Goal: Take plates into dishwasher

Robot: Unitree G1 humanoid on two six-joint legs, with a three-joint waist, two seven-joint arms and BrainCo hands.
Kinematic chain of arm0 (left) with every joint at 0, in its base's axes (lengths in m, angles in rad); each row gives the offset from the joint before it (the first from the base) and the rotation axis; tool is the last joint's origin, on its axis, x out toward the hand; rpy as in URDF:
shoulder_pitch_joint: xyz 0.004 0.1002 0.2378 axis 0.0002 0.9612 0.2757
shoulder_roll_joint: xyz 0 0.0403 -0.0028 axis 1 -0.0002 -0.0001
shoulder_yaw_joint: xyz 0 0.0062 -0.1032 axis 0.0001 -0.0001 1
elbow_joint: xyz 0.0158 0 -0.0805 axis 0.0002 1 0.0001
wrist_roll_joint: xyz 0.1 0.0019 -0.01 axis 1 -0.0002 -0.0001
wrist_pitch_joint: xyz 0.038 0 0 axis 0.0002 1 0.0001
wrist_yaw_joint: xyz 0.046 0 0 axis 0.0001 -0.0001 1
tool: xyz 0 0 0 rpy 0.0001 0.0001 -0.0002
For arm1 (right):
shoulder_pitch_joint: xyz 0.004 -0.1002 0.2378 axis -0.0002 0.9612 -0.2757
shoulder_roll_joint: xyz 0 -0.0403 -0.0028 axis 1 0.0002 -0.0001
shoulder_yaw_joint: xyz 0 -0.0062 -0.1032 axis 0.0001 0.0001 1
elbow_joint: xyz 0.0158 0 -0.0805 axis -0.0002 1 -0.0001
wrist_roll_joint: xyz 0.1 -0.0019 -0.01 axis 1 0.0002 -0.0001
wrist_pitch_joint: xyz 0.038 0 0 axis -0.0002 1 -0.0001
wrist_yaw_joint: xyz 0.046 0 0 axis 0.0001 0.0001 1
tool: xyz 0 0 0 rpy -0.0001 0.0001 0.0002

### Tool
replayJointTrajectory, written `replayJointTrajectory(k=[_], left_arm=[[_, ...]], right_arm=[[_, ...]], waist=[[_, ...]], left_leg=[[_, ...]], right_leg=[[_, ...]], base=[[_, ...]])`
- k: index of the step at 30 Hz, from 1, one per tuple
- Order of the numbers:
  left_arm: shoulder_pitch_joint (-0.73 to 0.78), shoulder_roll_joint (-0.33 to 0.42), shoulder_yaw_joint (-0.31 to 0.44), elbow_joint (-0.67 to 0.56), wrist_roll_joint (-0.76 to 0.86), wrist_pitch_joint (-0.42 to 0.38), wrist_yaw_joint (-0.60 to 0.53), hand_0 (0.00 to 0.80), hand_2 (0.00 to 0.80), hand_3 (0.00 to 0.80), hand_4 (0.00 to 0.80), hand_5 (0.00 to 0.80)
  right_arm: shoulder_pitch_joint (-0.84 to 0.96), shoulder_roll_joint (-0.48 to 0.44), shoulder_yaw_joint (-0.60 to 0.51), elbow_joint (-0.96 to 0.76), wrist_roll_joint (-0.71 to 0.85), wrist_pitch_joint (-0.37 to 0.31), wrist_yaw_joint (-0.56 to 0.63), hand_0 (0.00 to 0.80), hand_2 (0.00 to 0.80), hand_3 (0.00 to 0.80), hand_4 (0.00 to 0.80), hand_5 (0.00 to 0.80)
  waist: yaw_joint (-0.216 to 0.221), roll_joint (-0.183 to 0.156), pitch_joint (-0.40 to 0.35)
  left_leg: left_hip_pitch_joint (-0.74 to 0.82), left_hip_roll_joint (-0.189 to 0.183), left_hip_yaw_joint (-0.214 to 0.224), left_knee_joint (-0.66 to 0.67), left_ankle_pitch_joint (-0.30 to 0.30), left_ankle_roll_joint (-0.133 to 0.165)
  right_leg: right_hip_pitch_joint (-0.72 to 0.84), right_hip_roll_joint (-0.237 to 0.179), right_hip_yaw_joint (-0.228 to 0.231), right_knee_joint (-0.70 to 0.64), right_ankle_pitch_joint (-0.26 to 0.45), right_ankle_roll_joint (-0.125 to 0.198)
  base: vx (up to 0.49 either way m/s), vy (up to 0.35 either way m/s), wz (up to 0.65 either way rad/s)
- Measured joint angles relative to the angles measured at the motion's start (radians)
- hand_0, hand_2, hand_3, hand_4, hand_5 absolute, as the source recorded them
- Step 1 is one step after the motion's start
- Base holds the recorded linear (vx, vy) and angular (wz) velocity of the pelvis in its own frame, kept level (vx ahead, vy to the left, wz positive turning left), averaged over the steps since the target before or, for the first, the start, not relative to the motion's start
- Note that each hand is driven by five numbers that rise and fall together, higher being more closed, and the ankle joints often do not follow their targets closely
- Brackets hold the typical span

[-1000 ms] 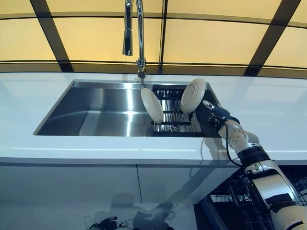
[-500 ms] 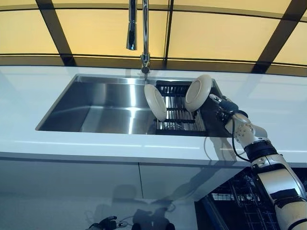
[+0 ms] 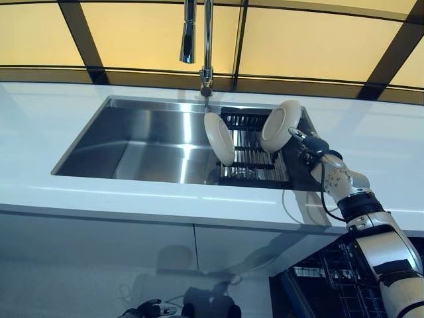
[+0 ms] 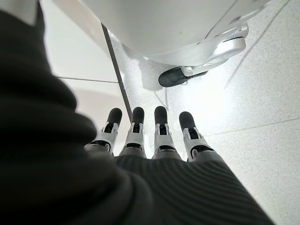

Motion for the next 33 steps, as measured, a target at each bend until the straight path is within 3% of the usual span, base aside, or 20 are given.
replayJointTrajectory(k=[33], left_arm=[[-0.017, 0.000, -0.021, -0.003, 0.002, -0.002, -0.009, 0.000, 0.000, 0.000, 0.000, 0.000]], right_arm=[[-0.018, -0.001, -0.030, 0.084, -0.040, 0.010, -0.017, 0.000, 0.000, 0.000, 0.000, 0.000]], waist=[[0.018, 0.044, 0.048]], left_leg=[[0.001, -0.002, -0.048, 0.005, 0.004, -0.005]], right_leg=[[0.021, -0.001, -0.045, 0.002, -0.017, -0.003]], base=[[0.020, -0.018, 0.04]])
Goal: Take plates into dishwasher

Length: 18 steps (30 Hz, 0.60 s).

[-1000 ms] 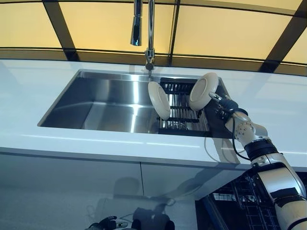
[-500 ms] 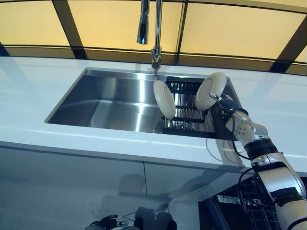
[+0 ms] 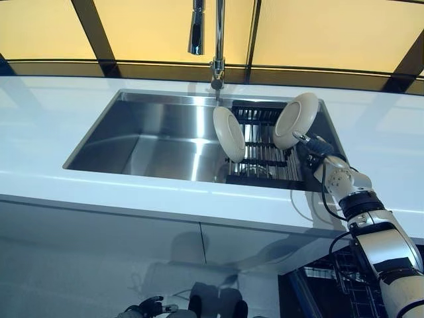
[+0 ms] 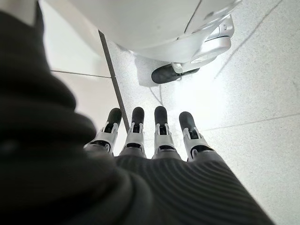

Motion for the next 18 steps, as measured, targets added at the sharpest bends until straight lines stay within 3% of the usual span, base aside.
replayJointTrajectory(k=[18], left_arm=[[0.003, 0.000, -0.001, -0.005, 0.000, -0.009, -0.002, 0.000, 0.000, 0.000, 0.000, 0.000]], right_arm=[[-0.005, -0.005, -0.025, 0.060, -0.021, -0.009, -0.011, 0.000, 0.000, 0.000, 0.000, 0.000]], waist=[[0.003, 0.010, 0.006]], left_leg=[[-0.003, -0.001, -0.009, 0.001, 0.000, -0.001]], right_leg=[[0.007, 0.000, -0.011, 0.000, -0.007, 0.000]], base=[[0.003, -0.001, 0.01]])
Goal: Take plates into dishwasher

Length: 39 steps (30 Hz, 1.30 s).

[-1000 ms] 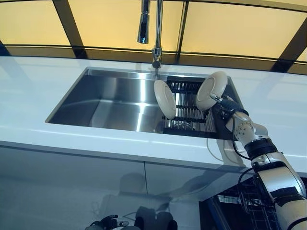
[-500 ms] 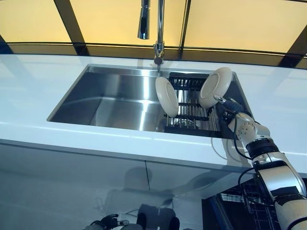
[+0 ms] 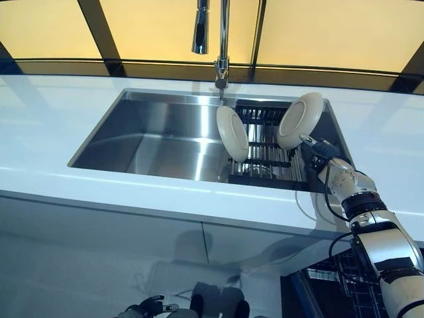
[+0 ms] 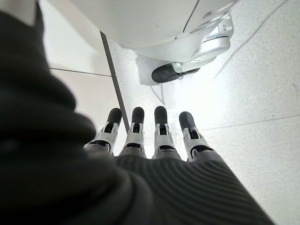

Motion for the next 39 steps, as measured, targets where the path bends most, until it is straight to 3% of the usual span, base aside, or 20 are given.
replayJointTrajectory(k=[15, 22, 39], left_arm=[[-0.003, 0.003, -0.018, -0.007, -0.002, -0.015, 0.000, 0.000, 0.000, 0.000, 0.000, 0.000], [-0.007, 0.008, -0.018, -0.029, -0.003, -0.015, 0.000, 0.000, 0.000, 0.000, 0.000, 0.000], [-0.011, 0.019, -0.018, -0.034, -0.008, -0.017, 0.000, 0.000, 0.000, 0.000, 0.000, 0.000]], right_arm=[[-0.022, -0.035, 0.000, 0.003, -0.016, -0.009, -0.012, 0.000, 0.000, 0.000, 0.000, 0.000], [-0.053, -0.043, 0.000, 0.003, -0.015, -0.029, -0.013, 0.000, 0.000, 0.000, 0.000, 0.000], [-0.094, -0.045, 0.000, 0.003, -0.015, -0.032, -0.032, 0.000, 0.000, 0.000, 0.000, 0.000]], waist=[[0.003, 0.006, 0.020], [0.025, 0.002, 0.039], [0.027, -0.013, 0.054]], left_leg=[[-0.016, -0.004, -0.021, 0.002, 0.000, -0.001], [-0.018, -0.007, -0.021, 0.002, 0.000, -0.001], [-0.017, -0.011, -0.023, 0.003, 0.000, -0.001]], right_leg=[[-0.013, 0.000, -0.005, 0.000, -0.001, -0.001], [-0.014, 0.000, -0.005, 0.000, -0.004, 0.002], [-0.010, 0.000, -0.007, 0.001, -0.004, 0.002]], base=[[0.004, 0.000, 0.03], [0.000, 0.001, 0.01], [0.001, 0.000, 0.00]])
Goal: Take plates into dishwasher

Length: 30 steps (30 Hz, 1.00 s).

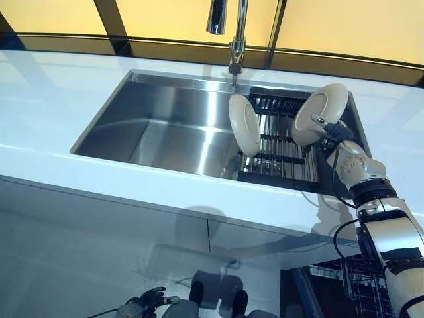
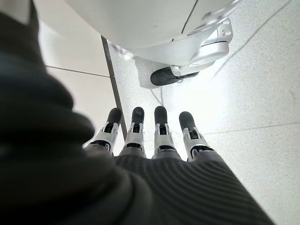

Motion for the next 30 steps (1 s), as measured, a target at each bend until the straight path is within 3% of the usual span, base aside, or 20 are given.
replayJointTrajectory(k=[21, 24, 26, 30], left_arm=[[-0.001, 0.001, 0.000, 0.000, 0.000, 0.002, -0.001, 0.000, 0.000, 0.000, 0.000, 0.000], [-0.001, 0.001, 0.000, 0.000, -0.001, 0.001, -0.001, 0.000, 0.000, 0.000, 0.000, 0.000], [-0.001, 0.001, 0.000, 0.000, -0.001, 0.001, -0.001, 0.000, 0.000, 0.000, 0.000, 0.000], [-0.001, 0.002, 0.000, 0.000, -0.001, 0.001, -0.001, 0.000, 0.000, 0.000, 0.000, 0.000]], right_arm=[[-0.005, -0.036, -0.003, 0.036, 0.001, -0.019, -0.038, 0.000, 0.000, 0.000, 0.000, 0.000], [-0.006, -0.039, -0.004, 0.037, 0.001, -0.027, -0.038, 0.232, 0.232, 0.232, 0.232, 0.232], [-0.006, -0.039, -0.004, 0.037, 0.001, -0.035, -0.038, 0.442, 0.442, 0.442, 0.442, 0.442], [-0.015, -0.039, -0.011, 0.037, 0.001, -0.040, -0.039, 0.602, 0.602, 0.602, 0.602, 0.602]], waist=[[0.002, -0.001, 0.000], [0.001, 0.000, 0.000], [0.001, -0.001, 0.000], [0.002, -0.001, 0.001]], left_leg=[[-0.001, 0.000, -0.002, 0.000, 0.000, 0.000], [-0.001, 0.000, -0.002, 0.000, 0.000, 0.000], [-0.001, 0.000, -0.002, 0.000, 0.000, 0.000], [-0.001, 0.000, -0.002, 0.000, 0.000, 0.000]], right_leg=[[0.000, 0.000, -0.002, 0.000, 0.000, 0.000], [0.000, 0.000, -0.002, 0.000, 0.000, 0.000], [0.000, 0.000, -0.002, 0.000, 0.000, 0.000], [0.001, 0.000, -0.002, 0.000, 0.000, 0.000]], base=[[0.000, 0.000, 0.00], [0.000, 0.000, 0.00], [0.000, 0.000, 0.00], [0.000, 0.000, 0.00]])
